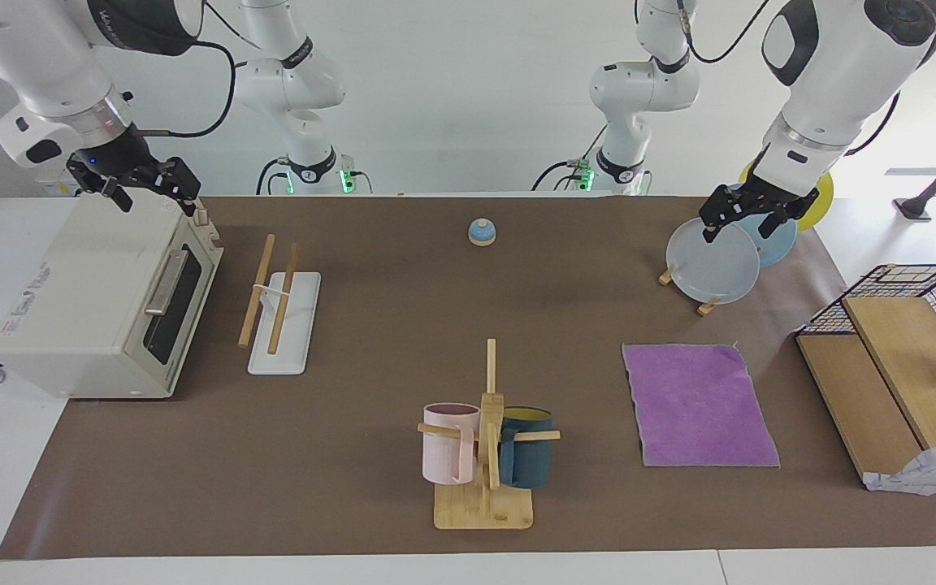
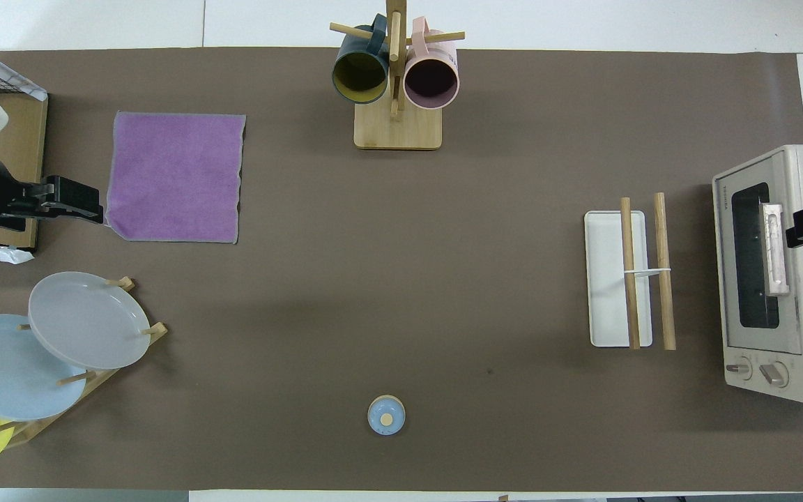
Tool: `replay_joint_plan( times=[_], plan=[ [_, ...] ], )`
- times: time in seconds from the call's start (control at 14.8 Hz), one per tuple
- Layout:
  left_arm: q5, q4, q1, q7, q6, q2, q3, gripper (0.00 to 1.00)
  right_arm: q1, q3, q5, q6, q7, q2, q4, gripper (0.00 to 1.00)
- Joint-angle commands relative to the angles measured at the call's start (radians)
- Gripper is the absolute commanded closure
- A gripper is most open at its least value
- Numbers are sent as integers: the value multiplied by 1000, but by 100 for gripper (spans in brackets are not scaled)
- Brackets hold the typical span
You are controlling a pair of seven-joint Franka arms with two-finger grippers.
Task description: Fold towel and hang on rack
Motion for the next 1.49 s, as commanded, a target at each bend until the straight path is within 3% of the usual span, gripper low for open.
replay_joint_plan(
  times=[0.0,0.27,0.61,1.15,1.42],
  plan=[
    [-9,-20,11,-10,-12,-26,0,0,-9,4,20,-12,-19,-5,-1,0],
    [-11,-76,25,-22,26,-41,4,0,-9,4,20,-12,-19,-5,-1,0],
    [-11,-188,70,-24,194,-26,4,0,-9,4,20,-12,-19,-5,-1,0],
    [-13,-228,172,-25,599,320,4,1,-9,4,20,-12,-19,-5,-1,0],
    [-51,-228,215,-50,634,370,3,15,-9,4,20,-12,-19,-5,-1,0]
  ],
)
